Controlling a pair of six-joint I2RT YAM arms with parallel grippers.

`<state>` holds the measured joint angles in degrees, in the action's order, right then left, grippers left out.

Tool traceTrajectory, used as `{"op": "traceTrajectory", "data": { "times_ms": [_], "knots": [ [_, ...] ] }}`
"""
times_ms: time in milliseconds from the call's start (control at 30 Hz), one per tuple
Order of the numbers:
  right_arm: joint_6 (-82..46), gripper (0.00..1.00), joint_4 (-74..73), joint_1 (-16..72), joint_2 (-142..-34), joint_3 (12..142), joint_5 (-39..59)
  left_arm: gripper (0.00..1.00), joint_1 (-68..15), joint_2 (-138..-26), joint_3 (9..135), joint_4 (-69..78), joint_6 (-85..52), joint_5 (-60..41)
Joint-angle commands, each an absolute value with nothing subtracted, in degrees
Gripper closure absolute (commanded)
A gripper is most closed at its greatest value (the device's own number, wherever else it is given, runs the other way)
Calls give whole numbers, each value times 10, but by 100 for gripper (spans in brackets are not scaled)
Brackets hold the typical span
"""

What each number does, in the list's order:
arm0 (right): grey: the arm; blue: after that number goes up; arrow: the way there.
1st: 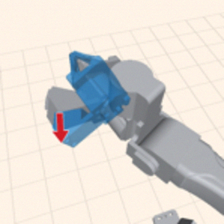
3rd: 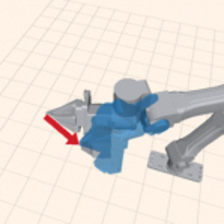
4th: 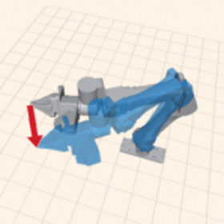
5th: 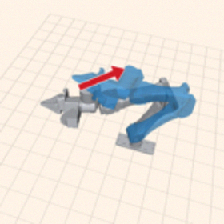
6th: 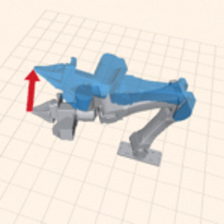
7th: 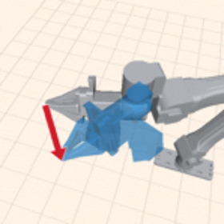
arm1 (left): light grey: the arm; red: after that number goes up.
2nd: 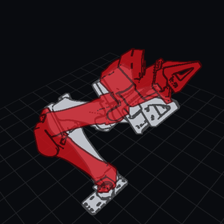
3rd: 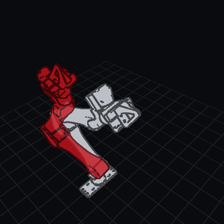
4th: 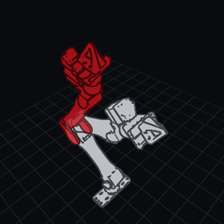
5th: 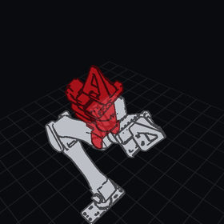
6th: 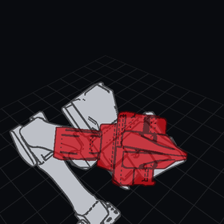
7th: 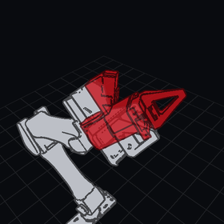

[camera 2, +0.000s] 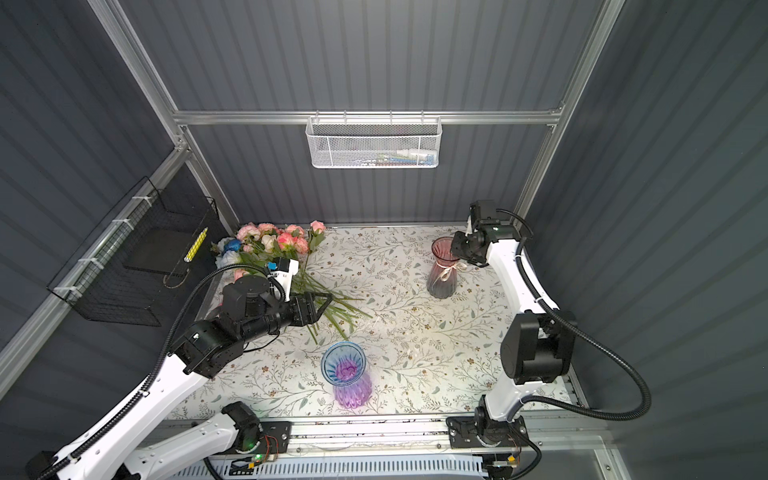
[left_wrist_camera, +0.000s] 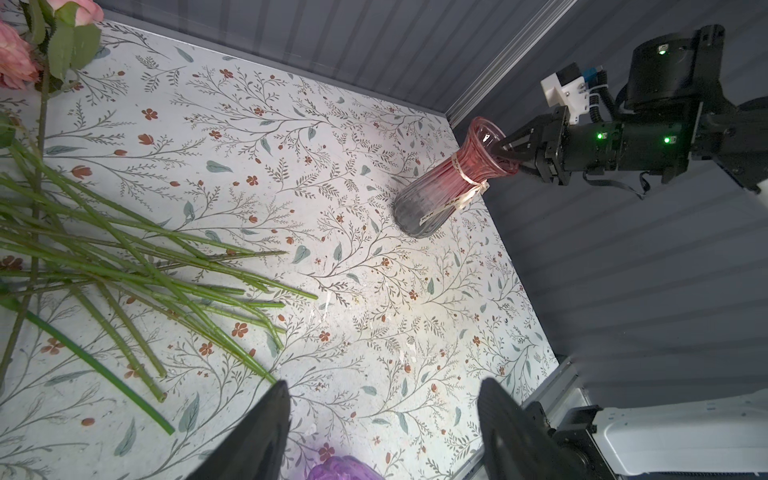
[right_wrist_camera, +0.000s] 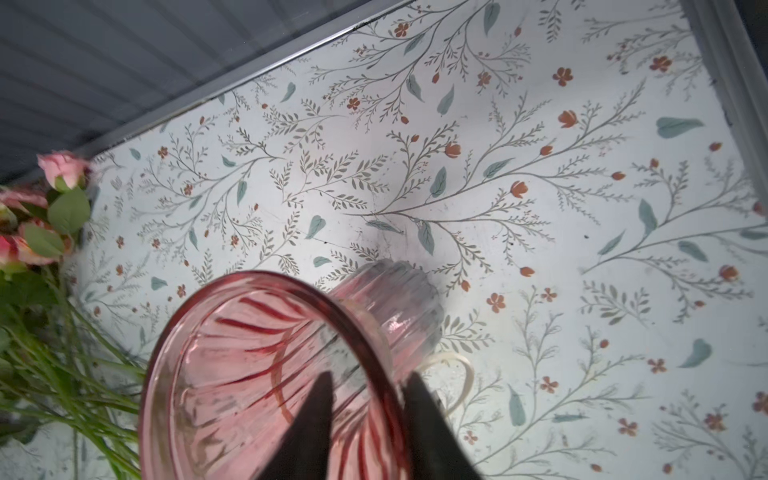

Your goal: Arrange the flowers into the vase

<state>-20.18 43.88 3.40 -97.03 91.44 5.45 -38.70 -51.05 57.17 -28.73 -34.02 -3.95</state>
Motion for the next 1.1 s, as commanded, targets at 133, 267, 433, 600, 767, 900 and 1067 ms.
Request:
{"op": "traceTrajectory", "data": {
  "times_ms": [133, 267, 433, 600, 767, 900, 1067],
  "knots": [
    [-205, 37, 433, 41, -907, 919, 81, 24, -390, -493, 591, -326, -332, -45],
    [-203, 33, 429, 81, -837, 891, 87, 1, -391, -487, 588, -327, -331, -31],
    [-190, 32, 420, 189, -763, 825, 113, 0, -390, -481, 580, -314, -333, -18],
    [-167, 34, 414, 326, -717, 775, 172, 0, -391, -467, 576, -311, -331, 10],
    [-148, 35, 442, 482, -721, 762, 145, 2, -390, -448, 563, -299, -325, 14],
    [-146, 37, 469, 543, -746, 769, 115, 3, -390, -452, 561, -305, -329, 12],
    [-138, 41, 504, 577, -780, 776, 95, 4, -390, -459, 560, -309, -332, 5]
  ]
}}
